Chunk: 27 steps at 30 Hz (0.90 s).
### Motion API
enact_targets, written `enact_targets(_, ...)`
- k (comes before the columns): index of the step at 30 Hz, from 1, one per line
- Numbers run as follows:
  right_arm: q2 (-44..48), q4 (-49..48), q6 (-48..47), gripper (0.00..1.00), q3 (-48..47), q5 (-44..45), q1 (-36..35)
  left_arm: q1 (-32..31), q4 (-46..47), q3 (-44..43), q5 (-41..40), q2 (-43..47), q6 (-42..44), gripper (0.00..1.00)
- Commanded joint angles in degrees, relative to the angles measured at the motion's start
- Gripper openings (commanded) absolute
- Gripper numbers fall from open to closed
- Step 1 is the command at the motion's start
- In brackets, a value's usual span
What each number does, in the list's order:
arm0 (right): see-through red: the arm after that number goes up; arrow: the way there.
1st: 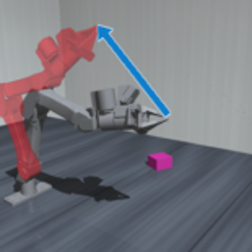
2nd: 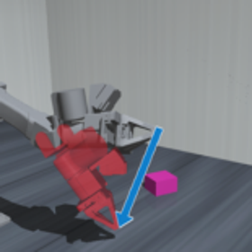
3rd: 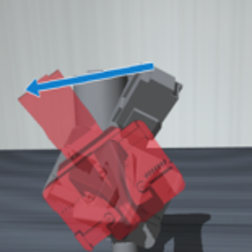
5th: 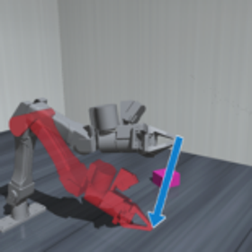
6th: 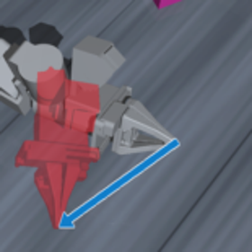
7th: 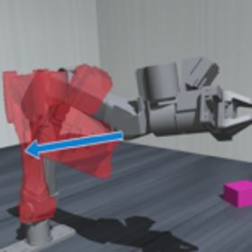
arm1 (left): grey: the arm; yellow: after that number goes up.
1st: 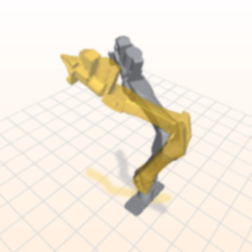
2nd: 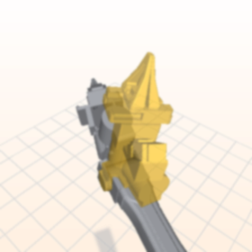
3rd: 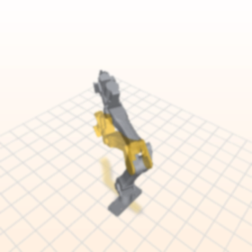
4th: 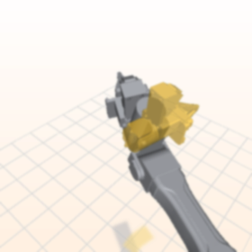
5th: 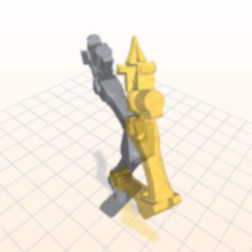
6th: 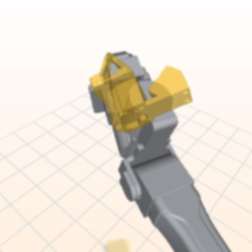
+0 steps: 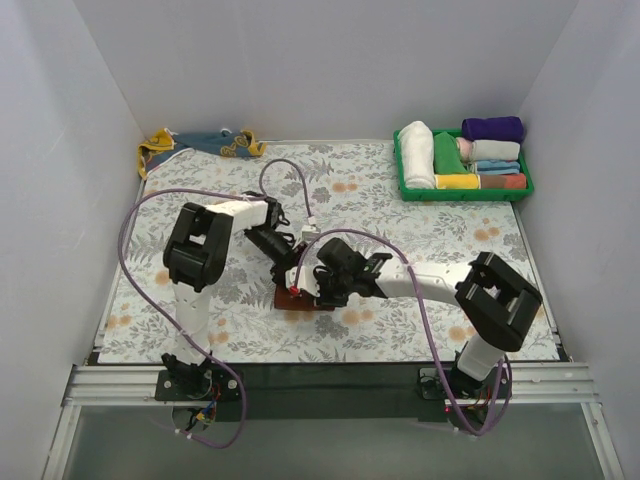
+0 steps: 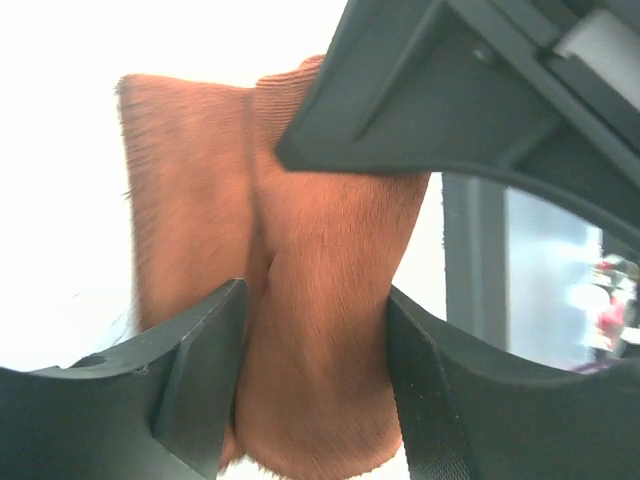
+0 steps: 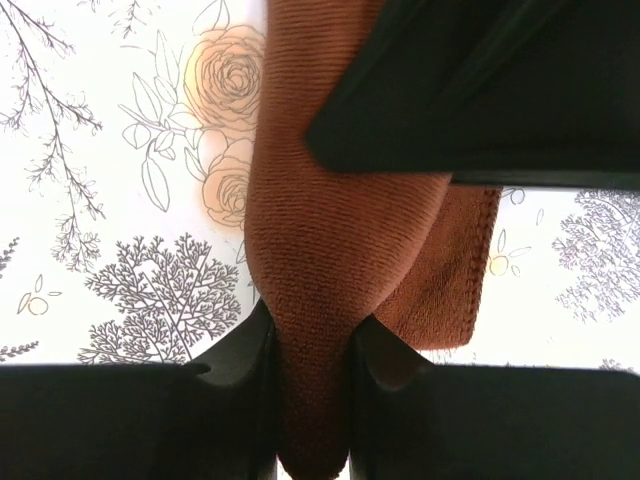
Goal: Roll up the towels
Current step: Roll the towel
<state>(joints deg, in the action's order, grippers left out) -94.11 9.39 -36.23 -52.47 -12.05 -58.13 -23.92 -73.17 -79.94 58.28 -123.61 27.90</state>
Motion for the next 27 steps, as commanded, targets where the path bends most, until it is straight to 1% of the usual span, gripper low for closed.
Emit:
enact_targets(1,-3.4,12.1,-0.2,0.01,-1.2,-12.8,1.7,6.3,8.3,-0.7,-6.6,6.1,0.5,0.52)
enact_targets(2,-4.1,14.2,0.3,0.01,-1.8,-13.9,2.4,7.3,7.8,-1.1,-6.5,7.1,0.7,0.52)
enact_targets(3,-5.9,15.5,1.2,0.01,-3.4,-17.2,3.3,8.3,6.9,-1.4,-6.3,7.4,0.8,0.52)
enact_targets(4,-6.9,16.8,1.6,0.01,-4.6,-19.1,5.1,10.3,6.5,-2.1,-6.1,7.9,0.7,0.52)
enact_targets(6,-10.1,20.3,2.6,0.01,-7.8,-23.5,6.8,12.2,5.8,-2.7,-5.5,9.0,0.7,0.53)
enact_targets(7,-11.2,21.1,2.8,0.01,-8.6,-24.6,8.1,14.1,5.7,-2.8,-4.8,9.4,0.7,0.53)
enact_targets(10,-15.4,24.4,2.9,0.01,-12.3,-28.3,10.4,16.4,7.2,-1.4,-4.1,12.9,-0.6,0.54)
enact_targets(11,-16.5,26.5,2.9,0.01,-13.5,-29.1,10.8,16.6,8.2,-0.5,-4.2,16.1,-1.5,0.54)
enact_targets(13,-19.5,28.1,2.9,0.01,-16.2,-32.0,12.3,16.8,13.6,3.0,-5.4,20.8,-3.1,0.55)
enact_targets(14,-20.8,30.7,2.7,0.01,-17.5,-32.7,12.7,16.6,15.8,7.8,-5.6,26.7,-3.6,0.57)
enact_targets(15,-22.9,31.6,2.7,0.01,-18.5,-34.0,13.1,16.4,20.3,10.3,-6.3,29.7,-4.3,0.59)
enact_targets(16,-24.2,32.3,2.7,0.01,-20.2,-34.7,13.9,15.1,22.1,12.7,-7.4,32.8,-4.3,0.62)
enact_targets(17,-25.2,34.1,2.3,0.01,-21.1,-35.3,14.3,13.7,23.7,15.6,-10.1,38.0,-3.8,0.64)
enact_targets(18,-27.0,34.9,2.0,0.01,-21.9,-36.6,14.6,12.0,26.4,20.2,-12.0,40.5,-2.9,0.64)
enact_targets(19,-27.9,35.7,1.5,0.01,-22.5,-37.3,15.2,8.1,28.1,23.0,-14.0,43.0,-3.0,0.65)
enact_targets(20,-28.6,37.2,0.8,0.01,-23.5,-37.9,15.4,6.0,29.7,25.5,-17.9,47.4,-2.9,0.65)
enact_targets(21,-30.0,37.6,0.5,0.01,-24.1,-38.3,15.6,4.1,33.6,30.3,-19.7,49.4,-3.6,0.66)
enact_targets(22,-30.6,38.2,0.2,0.01,-24.4,-38.6,15.9,-0.1,35.7,32.2,-21.9,51.4,-4.2,0.68)
enact_targets(23,-31.3,39.2,-0.2,0.01,-24.9,-38.6,16.0,-2.1,37.3,33.9,-23.3,54.3,-4.4,0.69)
enact_targets(24,-32.5,39.6,-0.9,0.01,-25.7,-39.4,16.5,-5.3,39.9,36.7,-25.7,55.3,-4.7,0.72)
enact_targets(27,-34.9,42.1,-2.6,0.01,-27.6,-40.2,16.7,-10.3,42.0,38.5,-30.2,55.8,-4.5,0.72)
